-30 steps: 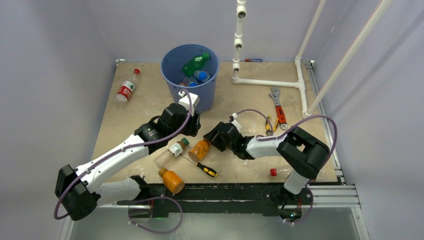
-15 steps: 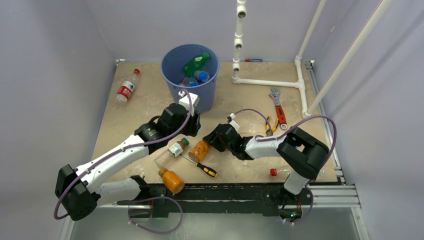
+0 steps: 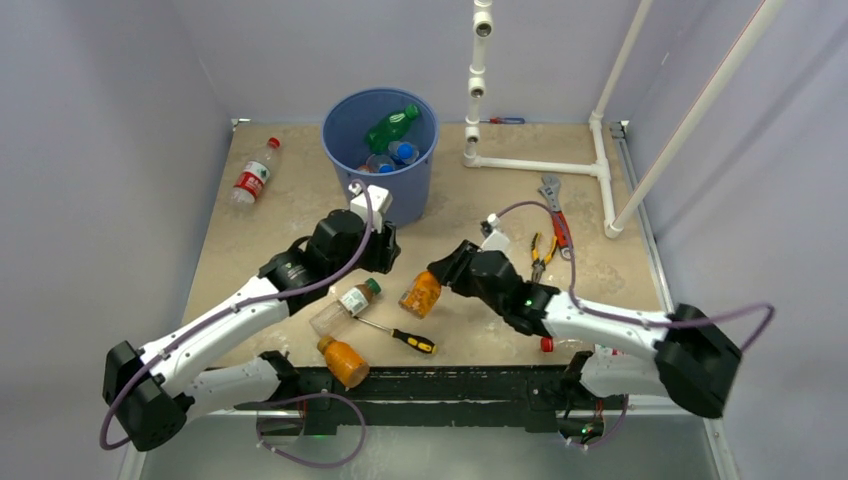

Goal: Put the plastic bottles in the bin
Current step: Pick up the plastic bottle at the center of the board.

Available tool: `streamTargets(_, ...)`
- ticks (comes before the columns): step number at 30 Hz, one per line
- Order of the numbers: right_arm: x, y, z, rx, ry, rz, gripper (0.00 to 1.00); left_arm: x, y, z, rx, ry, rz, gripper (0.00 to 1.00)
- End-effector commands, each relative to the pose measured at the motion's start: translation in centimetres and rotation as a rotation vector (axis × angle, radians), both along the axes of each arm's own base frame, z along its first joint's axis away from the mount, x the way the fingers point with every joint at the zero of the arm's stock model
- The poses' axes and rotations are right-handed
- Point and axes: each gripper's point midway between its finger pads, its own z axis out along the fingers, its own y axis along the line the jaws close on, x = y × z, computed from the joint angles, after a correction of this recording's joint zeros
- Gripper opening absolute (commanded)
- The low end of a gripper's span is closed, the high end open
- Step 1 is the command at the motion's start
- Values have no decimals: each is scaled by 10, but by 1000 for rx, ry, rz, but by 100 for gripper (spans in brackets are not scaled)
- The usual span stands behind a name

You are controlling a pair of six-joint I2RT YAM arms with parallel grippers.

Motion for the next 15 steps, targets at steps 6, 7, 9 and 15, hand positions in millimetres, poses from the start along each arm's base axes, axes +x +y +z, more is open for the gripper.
streamTargets(6,-20,-20,117,-70,-598,259,0,-24,-18,75,-273,-218,-160,73)
streamTargets(7,-27,-20,126,-55,-643,293,0,-30,-22,82,-307,-239,-197,77)
streamTargets(9,-42,-21,140,-27,-734,360,0,-44,-30,96,-372,-278,-291,82)
streamTargets(15,-70,-23,183,66,-914,456,0,-97,-54,119,-540,-345,-612,89)
